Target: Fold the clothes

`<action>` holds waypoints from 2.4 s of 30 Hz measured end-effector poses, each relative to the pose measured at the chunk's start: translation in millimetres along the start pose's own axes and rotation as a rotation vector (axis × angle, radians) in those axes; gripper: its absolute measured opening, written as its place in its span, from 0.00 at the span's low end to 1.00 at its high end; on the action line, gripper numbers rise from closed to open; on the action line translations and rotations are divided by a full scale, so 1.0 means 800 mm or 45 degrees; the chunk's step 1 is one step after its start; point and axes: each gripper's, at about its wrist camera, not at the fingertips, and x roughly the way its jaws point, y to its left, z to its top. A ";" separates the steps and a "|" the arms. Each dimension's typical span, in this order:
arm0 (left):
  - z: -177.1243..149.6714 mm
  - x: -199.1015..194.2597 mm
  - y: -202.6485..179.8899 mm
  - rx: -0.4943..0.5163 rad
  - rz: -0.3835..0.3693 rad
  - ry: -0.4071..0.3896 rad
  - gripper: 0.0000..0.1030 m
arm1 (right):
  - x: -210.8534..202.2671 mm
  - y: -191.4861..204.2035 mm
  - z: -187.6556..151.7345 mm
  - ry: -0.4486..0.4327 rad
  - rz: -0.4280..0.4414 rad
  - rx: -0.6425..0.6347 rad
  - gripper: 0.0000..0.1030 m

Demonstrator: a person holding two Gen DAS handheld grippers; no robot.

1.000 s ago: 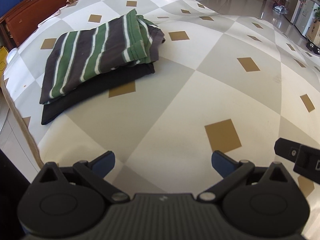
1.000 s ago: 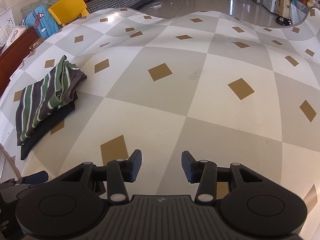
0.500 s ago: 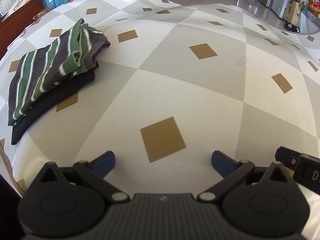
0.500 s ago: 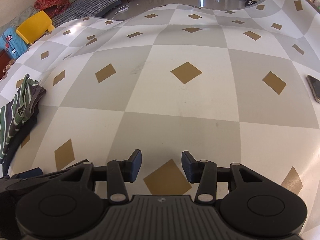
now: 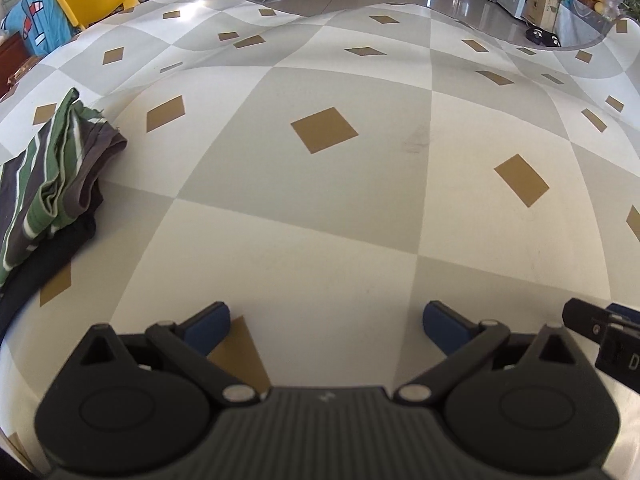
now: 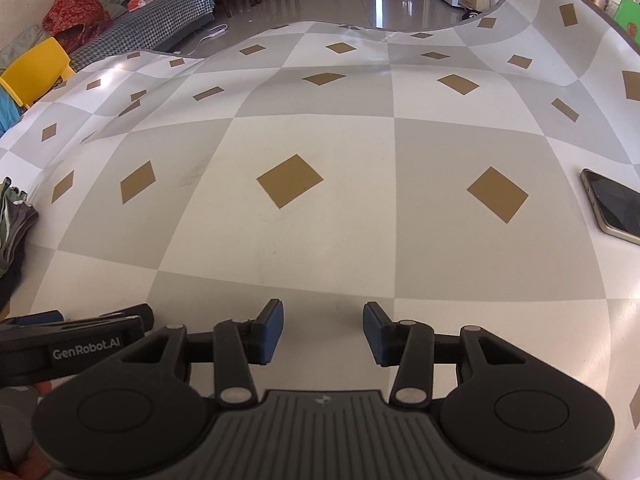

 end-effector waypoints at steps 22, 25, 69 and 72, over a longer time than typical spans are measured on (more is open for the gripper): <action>0.072 0.052 -0.030 0.140 -0.095 -0.136 1.00 | 0.067 -0.031 0.073 -0.231 -0.089 0.019 0.50; 0.078 0.057 -0.032 0.148 -0.101 -0.156 1.00 | 0.074 -0.031 0.079 -0.261 -0.112 0.007 0.50; 0.105 0.093 -0.047 0.161 -0.125 -0.427 1.00 | 0.114 -0.068 0.108 -0.431 -0.309 0.074 0.75; 0.105 0.093 -0.048 0.156 -0.122 -0.432 1.00 | 0.114 -0.069 0.107 -0.431 -0.301 0.078 0.76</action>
